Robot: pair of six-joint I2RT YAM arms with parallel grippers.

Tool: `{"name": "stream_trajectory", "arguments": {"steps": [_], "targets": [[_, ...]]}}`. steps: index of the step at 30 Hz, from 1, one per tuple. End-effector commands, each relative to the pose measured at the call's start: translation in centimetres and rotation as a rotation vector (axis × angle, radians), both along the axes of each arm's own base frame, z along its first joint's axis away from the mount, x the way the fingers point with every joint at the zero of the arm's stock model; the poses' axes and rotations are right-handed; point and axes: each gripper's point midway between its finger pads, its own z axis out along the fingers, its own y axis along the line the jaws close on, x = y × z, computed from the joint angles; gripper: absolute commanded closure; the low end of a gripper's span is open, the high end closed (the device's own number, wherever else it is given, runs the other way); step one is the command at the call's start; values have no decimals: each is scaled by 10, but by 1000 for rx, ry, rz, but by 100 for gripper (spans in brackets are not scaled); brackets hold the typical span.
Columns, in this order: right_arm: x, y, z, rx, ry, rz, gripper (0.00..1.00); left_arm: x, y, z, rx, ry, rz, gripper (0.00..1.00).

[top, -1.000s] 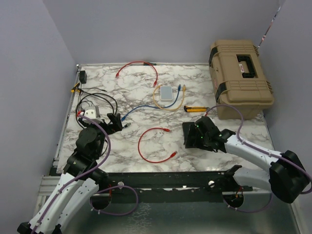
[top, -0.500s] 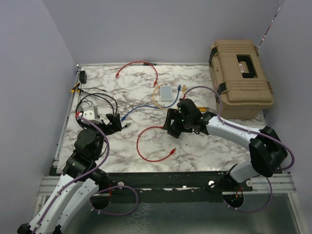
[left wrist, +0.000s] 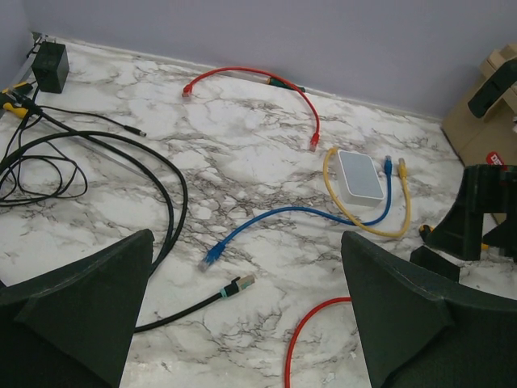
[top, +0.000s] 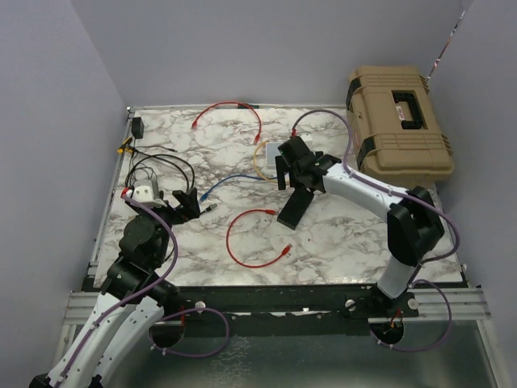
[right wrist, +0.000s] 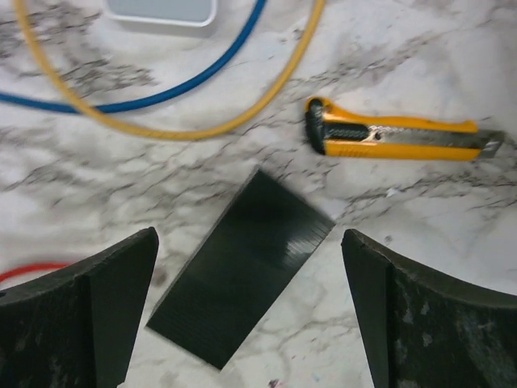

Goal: Insert the plug into the switch port
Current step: Adjust the switch port at the center of the board.

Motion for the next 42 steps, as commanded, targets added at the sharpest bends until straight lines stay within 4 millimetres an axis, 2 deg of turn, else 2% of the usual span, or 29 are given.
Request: {"name": "stream_trajectory", "arguments": {"steps": [1,5,10,13,19,23,27,29,31,34,37,39,42], "targets": [[25,-41,-19,-257,7,-80,0,-4,-4,14,-12,-39,-32,1],[40,-44,-34,-328,24,-99,0,-6,-3,16,-15,-47,-32,1],[30,-65,-45,-400,52,-173,0,-6,-4,17,-18,-51,-35,1],[13,-79,-54,-425,83,-205,0,-7,-4,17,-19,-52,-40,1],[-38,-112,-73,-469,185,-276,0,-8,-7,17,-22,-52,-55,1],[-70,-121,-76,-406,236,-280,0,-8,-8,17,-25,-52,-61,1],[-78,-101,-63,-266,227,-162,0,-9,-12,16,-35,-49,-80,1],[-71,-83,-48,-179,186,-71,0,-9,-20,15,-50,-42,-116,1],[-62,-63,-33,-100,144,13,0,-9,-36,10,-85,-2,-182,1],[-48,-36,-15,-8,102,115,0,-6,-69,-13,-121,144,-306,1],[-35,-15,-9,60,94,181,0,-4,-98,-39,-129,297,-413,1],[-23,-6,-11,80,93,184,0,-4,-112,-58,-115,378,-471,1],[-4,2,-16,81,112,159,1,-5,-121,-78,-88,455,-512,1]]}}
